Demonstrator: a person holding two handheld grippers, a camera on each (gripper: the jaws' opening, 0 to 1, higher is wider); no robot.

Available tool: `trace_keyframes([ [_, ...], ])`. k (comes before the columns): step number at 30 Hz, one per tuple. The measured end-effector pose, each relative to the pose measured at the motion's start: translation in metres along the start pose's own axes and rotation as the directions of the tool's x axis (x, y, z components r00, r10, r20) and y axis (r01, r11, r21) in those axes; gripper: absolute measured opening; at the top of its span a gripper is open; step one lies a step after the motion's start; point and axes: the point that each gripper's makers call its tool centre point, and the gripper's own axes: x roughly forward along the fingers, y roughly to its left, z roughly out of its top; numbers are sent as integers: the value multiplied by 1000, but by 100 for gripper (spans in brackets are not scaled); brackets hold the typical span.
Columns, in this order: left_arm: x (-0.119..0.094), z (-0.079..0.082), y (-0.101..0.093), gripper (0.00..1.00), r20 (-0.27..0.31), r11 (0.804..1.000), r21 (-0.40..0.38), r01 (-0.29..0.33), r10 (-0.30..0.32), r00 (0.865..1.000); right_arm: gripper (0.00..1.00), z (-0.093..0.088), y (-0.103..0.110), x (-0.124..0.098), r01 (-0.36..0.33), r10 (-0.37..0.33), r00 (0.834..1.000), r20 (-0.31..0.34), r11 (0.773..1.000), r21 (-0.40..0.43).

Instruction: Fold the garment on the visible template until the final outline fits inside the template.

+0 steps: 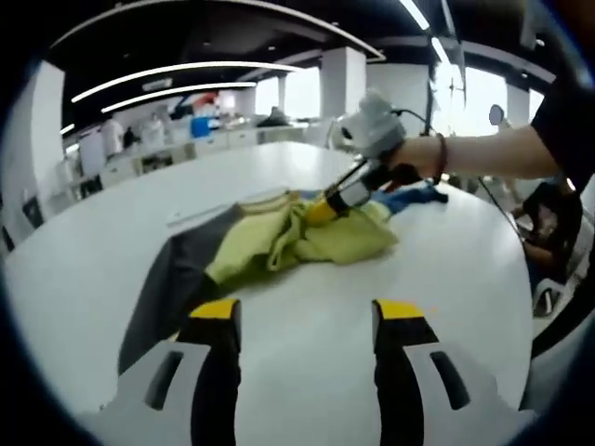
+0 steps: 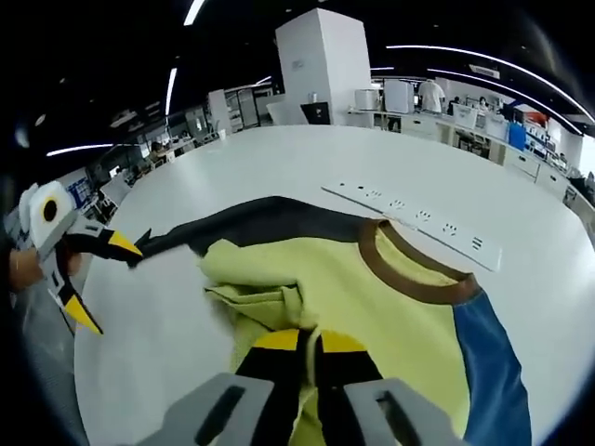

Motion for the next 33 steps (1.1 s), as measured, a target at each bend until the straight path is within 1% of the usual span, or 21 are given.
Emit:
trace_keyframes([
  [6, 8, 2, 4, 48, 8, 1000, -6, 0, 0, 1000, 1, -5, -3, 3, 10, -10, 1000, -14, 1000, 7],
  [8, 12, 1, 6, 46, 1, 1000, -5, -1, 1, 1000, 1, -6, -3, 4, 10, -10, 1000, -19, 1000, 13],
  [10, 14, 2, 7, 46, 0, 1000, -1, -3, 3, 1000, 3, -6, -5, 3, 17, -16, 1000, -16, 999, 36],
  [11, 14, 2, 7, 46, 1, 1000, -2, -3, 3, 1000, 5, -5, -7, 2, 27, -26, 1000, -10, 998, 54],
  [12, 14, 3, 8, 46, 4, 1000, -4, -1, 1, 1000, 10, -3, -9, -1, 40, -40, 999, 0, 994, 97],
  [13, 15, 4, 8, 45, 6, 1000, -8, -1, 1, 1000, 14, -2, -10, -3, 45, -46, 999, 2, 991, 123],
  [14, 15, 5, 8, 45, 7, 1000, -9, 0, 0, 1000, 19, 0, -11, -6, 47, -49, 999, 10, 990, 132],
  [15, 16, 6, 8, 45, 9, 1000, -8, 0, 0, 1000, 23, 3, -11, -10, 49, -53, 998, 22, 987, 152],
  [17, 17, 6, 10, 44, 10, 1000, -8, 0, 0, 1000, 28, 7, -9, -18, 50, -55, 998, 27, 986, 162],
  [20, 19, 7, 11, 43, 9, 1000, -10, -1, 1, 1000, 33, 13, -3, -29, 54, -61, 997, 42, 987, 153],
  [23, 22, 7, 14, 42, 6, 1000, -18, -6, 6, 1000, 34, 17, 6, -40, 58, -65, 997, 50, 989, 137],
  [24, 23, 7, 14, 42, 6, 1000, -21, -7, 7, 1000, 34, 17, 10, -45, 59, -66, 996, 52, 991, 120],
  [26, 25, 7, 15, 41, 6, 1000, -21, -7, 7, 1000, 34, 16, 15, -50, 62, -68, 996, 53, 991, 115],
  [30, 29, 7, 21, 41, 3, 1000, -21, -20, 20, 1000, 34, 12, 30, -59, 41, -47, 997, 58, 994, 102],
  [33, 31, 7, 24, 40, 5, 999, -41, -21, 21, 1000, 34, 4, 38, -65, 36, -40, 998, 45, 995, 93],
])
